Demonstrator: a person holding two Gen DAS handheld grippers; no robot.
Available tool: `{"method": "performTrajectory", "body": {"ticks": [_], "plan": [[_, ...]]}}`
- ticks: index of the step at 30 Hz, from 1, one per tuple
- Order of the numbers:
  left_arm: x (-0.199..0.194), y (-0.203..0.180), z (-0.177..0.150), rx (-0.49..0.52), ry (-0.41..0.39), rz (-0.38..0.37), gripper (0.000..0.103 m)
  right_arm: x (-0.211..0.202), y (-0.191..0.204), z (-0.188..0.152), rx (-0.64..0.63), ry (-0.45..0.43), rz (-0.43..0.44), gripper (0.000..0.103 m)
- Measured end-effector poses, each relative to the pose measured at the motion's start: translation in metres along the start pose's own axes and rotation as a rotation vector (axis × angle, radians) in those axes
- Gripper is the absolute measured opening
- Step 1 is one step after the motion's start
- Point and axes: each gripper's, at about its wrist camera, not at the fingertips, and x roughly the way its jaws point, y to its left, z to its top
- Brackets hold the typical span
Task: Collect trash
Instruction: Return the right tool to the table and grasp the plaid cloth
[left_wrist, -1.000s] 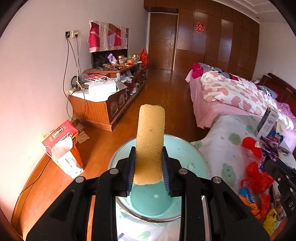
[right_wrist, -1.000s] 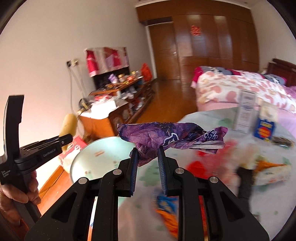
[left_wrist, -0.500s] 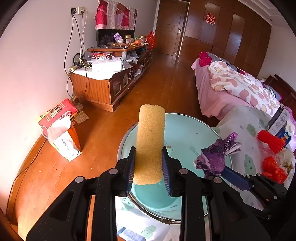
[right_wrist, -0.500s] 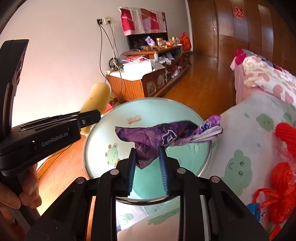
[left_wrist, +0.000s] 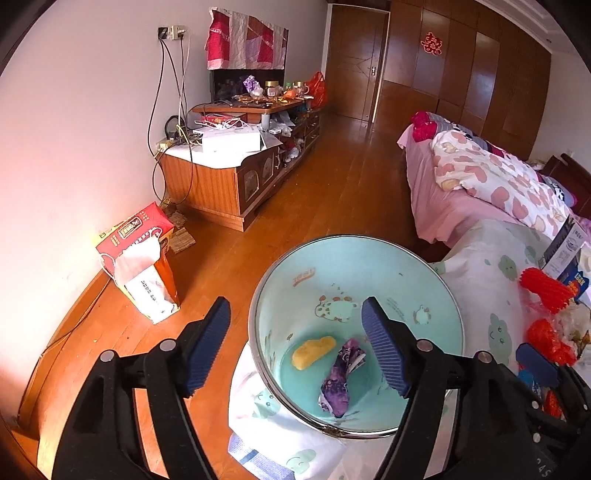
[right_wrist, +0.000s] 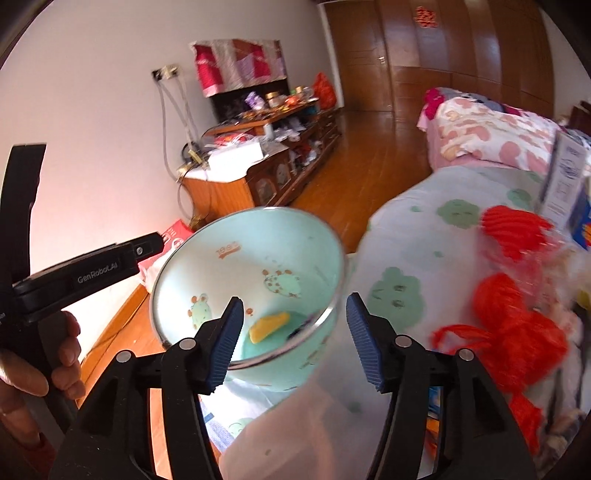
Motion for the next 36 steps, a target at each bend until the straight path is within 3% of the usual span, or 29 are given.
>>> {"method": "performTrajectory", "body": {"ticks": [4,17,24,30,36], "plan": [[-0.012,-0.014,-0.008,0.009,-0.006,-0.018,0.081,-0.027,-0.019,0.0,0.029,-0.051,-0.051,0.058],[-0.042,-0.076,-0.041,0.1,0.012,-0.168,0.083,-0.115,-0.11,-0.039,0.204,-0.122,-0.211,0.06],[-0.054,-0.112,-0.064,0.179,0.029,-0.224,0.085,-0.141,-0.139,-0.065,0.215,-0.091,-0.248,0.065],[-0.063,-0.136,-0.079,0.255,0.039,-0.243,0.085,-0.128,-0.123,-0.076,0.112,-0.026,-0.237,0.068],[-0.072,-0.148,-0.088,0.291,0.04,-0.265,0.085,-0.122,-0.132,-0.081,0.136,0.017,-0.217,0.047]]}}
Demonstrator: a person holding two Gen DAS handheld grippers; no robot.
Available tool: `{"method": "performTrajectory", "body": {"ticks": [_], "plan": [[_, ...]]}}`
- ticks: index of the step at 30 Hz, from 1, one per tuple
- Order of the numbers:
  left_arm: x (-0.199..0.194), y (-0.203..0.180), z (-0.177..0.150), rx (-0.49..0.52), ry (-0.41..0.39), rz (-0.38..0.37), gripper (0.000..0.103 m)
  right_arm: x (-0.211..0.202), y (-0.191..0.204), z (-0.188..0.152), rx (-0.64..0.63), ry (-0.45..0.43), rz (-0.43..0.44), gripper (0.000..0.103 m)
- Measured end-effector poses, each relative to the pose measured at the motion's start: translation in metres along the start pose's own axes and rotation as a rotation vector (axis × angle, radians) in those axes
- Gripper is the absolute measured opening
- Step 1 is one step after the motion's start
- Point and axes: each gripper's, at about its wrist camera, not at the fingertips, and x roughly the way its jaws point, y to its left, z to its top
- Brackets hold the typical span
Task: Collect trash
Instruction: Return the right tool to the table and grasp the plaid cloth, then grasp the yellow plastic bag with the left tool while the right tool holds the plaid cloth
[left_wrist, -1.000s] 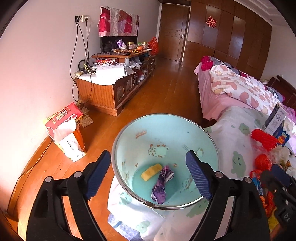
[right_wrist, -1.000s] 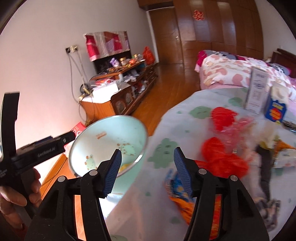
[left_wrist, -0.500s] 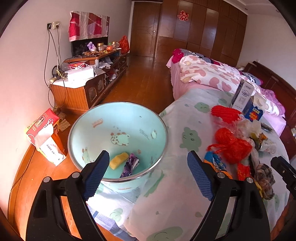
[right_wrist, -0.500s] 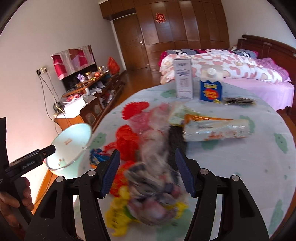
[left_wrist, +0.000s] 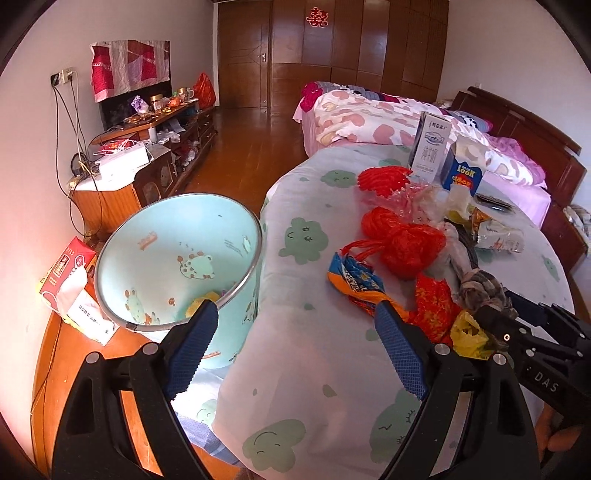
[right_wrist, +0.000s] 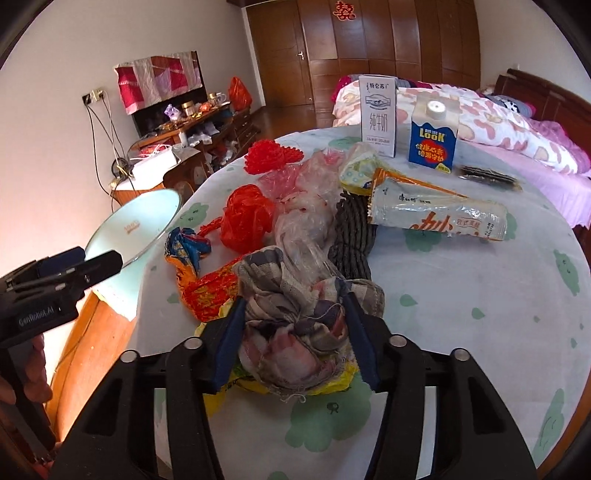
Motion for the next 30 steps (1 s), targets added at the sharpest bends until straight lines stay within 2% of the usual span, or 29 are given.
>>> {"method": "performTrajectory", "body": {"ticks": [2,5,9,11,15,18,22,24,26,30], "plan": [[-0.002,-0.006,0.0,0.01,0.001,-0.015,0.085,-0.004,-0.002,0.002,-0.003,-0.005,0.006,0.036],[-0.005,-0.014,0.0,0.025,-0.005,-0.039,0.085,-0.009,-0.006,0.002,-0.002,-0.011,0.008,0.026],[-0.011,-0.029,-0.002,0.059,-0.012,-0.072,0.084,-0.027,-0.023,0.005,0.06,-0.049,0.03,0.024],[-0.014,-0.039,-0.003,0.077,-0.01,-0.114,0.084,-0.04,-0.033,0.008,0.087,-0.086,0.025,0.024],[-0.012,-0.07,-0.006,0.129,-0.001,-0.191,0.084,-0.06,-0.056,0.012,0.129,-0.136,-0.045,0.024],[-0.004,-0.095,-0.014,0.185,0.036,-0.235,0.077,-0.066,-0.072,0.011,0.176,-0.15,-0.084,0.024],[0.009,-0.118,-0.023,0.221,0.095,-0.28,0.064,-0.069,-0.084,0.013,0.222,-0.163,-0.087,0.024],[0.015,-0.129,-0.027,0.255,0.111,-0.283,0.061,-0.068,-0.085,0.012,0.221,-0.165,-0.091,0.024],[0.02,-0.136,-0.03,0.282,0.129,-0.281,0.049,-0.068,-0.086,0.01,0.225,-0.16,-0.087,0.024],[0.018,-0.144,-0.029,0.316,0.111,-0.276,0.041,-0.065,-0.084,0.009,0.231,-0.147,-0.084,0.024]]}}
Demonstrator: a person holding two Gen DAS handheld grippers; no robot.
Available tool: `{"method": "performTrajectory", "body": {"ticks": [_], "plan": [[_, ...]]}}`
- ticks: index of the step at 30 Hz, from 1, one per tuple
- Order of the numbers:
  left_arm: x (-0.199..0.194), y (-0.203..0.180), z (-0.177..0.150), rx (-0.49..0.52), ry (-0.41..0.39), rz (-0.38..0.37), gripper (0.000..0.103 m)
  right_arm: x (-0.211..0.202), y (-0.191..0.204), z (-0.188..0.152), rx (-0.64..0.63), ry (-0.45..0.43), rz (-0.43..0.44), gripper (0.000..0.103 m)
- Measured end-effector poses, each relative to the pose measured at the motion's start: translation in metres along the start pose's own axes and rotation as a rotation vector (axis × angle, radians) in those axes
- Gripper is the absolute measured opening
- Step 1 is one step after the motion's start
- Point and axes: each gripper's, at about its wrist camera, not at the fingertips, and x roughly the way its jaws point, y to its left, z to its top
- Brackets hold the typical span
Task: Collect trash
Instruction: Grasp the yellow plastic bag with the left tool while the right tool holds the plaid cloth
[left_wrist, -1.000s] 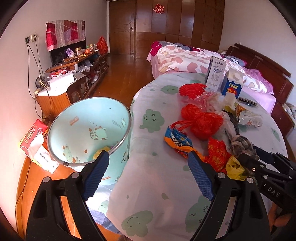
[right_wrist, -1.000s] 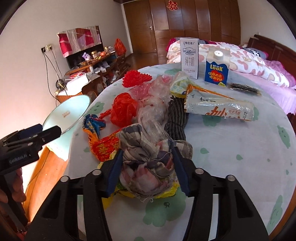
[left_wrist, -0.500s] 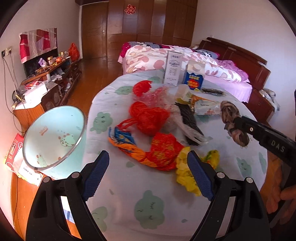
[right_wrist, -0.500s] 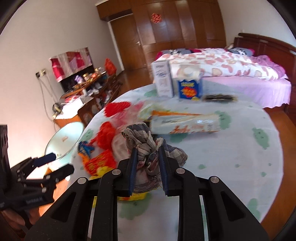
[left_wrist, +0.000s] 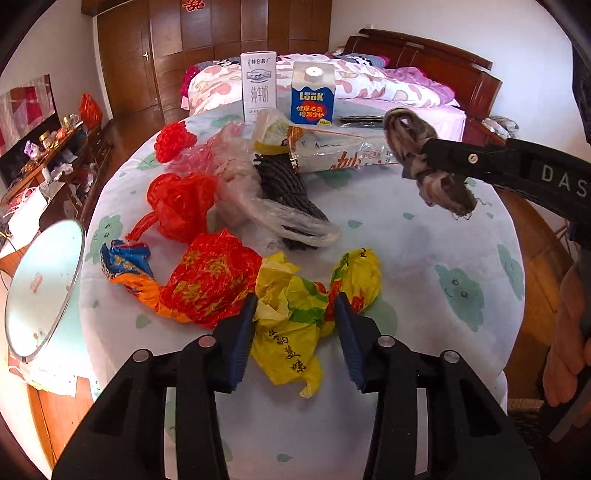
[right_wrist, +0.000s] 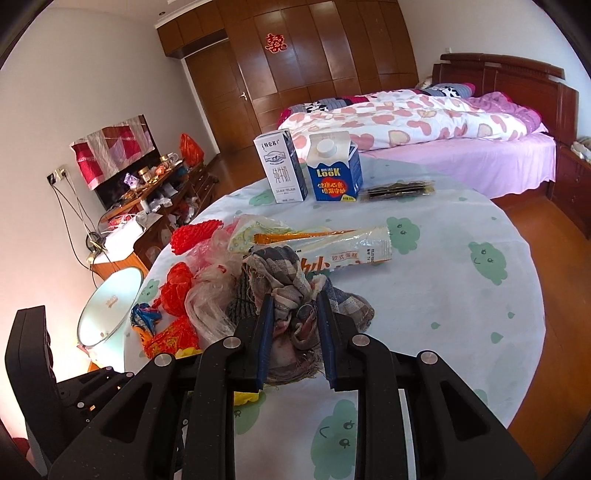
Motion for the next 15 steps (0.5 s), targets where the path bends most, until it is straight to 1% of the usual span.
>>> {"method": "performTrajectory", "body": {"ticks": [3,7,11,15], "plan": [[-0.006,-0.002,0.0,0.018,-0.029,0.01,0.04,-0.002,0.001,0.0,0.007,-0.003,0.001,0.024],[-0.026,0.002,0.004,0.014,-0.103,0.017,0.04,-0.008,0.001,0.003,0.017,-0.031,-0.013,0.024],[-0.048,0.016,0.011,-0.034,-0.162,0.04,0.04,-0.014,0.0,0.006,0.035,-0.061,-0.032,0.024],[-0.069,0.037,0.017,-0.1,-0.209,0.093,0.04,-0.016,0.005,0.008,0.029,-0.078,-0.046,0.024]]}}
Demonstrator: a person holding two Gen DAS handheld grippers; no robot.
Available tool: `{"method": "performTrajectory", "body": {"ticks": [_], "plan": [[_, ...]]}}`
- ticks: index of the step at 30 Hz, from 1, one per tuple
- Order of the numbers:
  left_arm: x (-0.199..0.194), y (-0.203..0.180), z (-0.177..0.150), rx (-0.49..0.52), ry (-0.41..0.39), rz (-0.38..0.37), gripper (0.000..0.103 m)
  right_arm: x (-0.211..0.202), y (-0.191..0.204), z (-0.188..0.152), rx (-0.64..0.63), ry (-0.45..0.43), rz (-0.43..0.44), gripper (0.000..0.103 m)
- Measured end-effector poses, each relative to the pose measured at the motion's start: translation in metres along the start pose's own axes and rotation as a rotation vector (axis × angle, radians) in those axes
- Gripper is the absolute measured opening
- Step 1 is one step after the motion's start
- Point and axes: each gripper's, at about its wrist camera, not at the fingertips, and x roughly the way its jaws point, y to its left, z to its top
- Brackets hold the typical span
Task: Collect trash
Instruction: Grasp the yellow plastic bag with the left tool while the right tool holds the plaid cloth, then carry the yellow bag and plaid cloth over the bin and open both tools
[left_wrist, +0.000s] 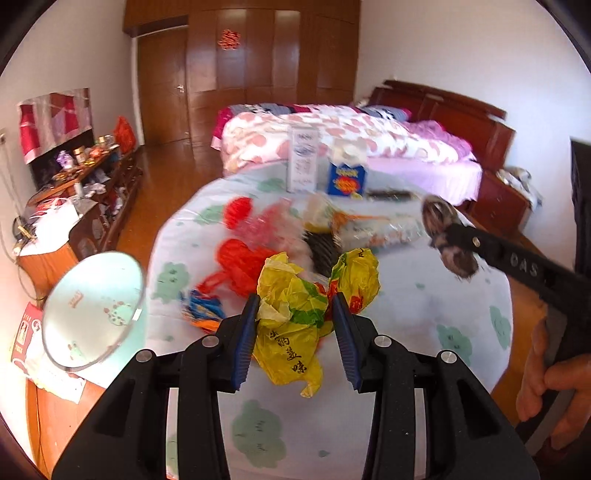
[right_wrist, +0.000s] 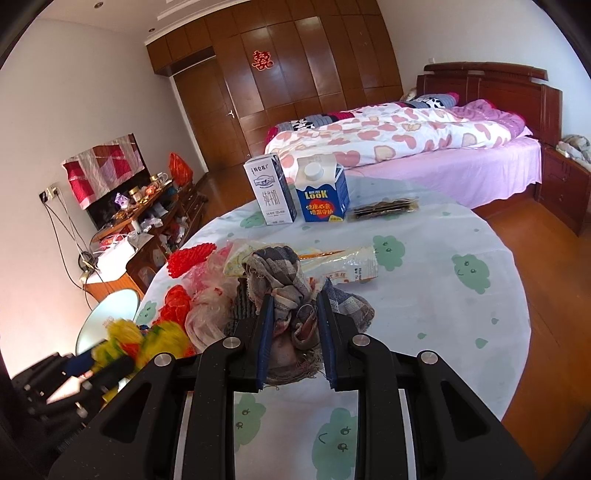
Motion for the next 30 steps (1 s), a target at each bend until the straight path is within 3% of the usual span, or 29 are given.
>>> {"method": "performTrajectory", "body": {"ticks": [16,30], "plan": [[-0.023,0.099,0.012,-0.163,-0.061,0.242,0.04,0.009,0.086,0.005,-0.157,-0.034,0.08,0.025],[-0.026,0.156,0.005,-0.254,-0.058,0.349,0.04,0.038,0.169,-0.001,-0.247,0.005,0.183,0.025]]}}
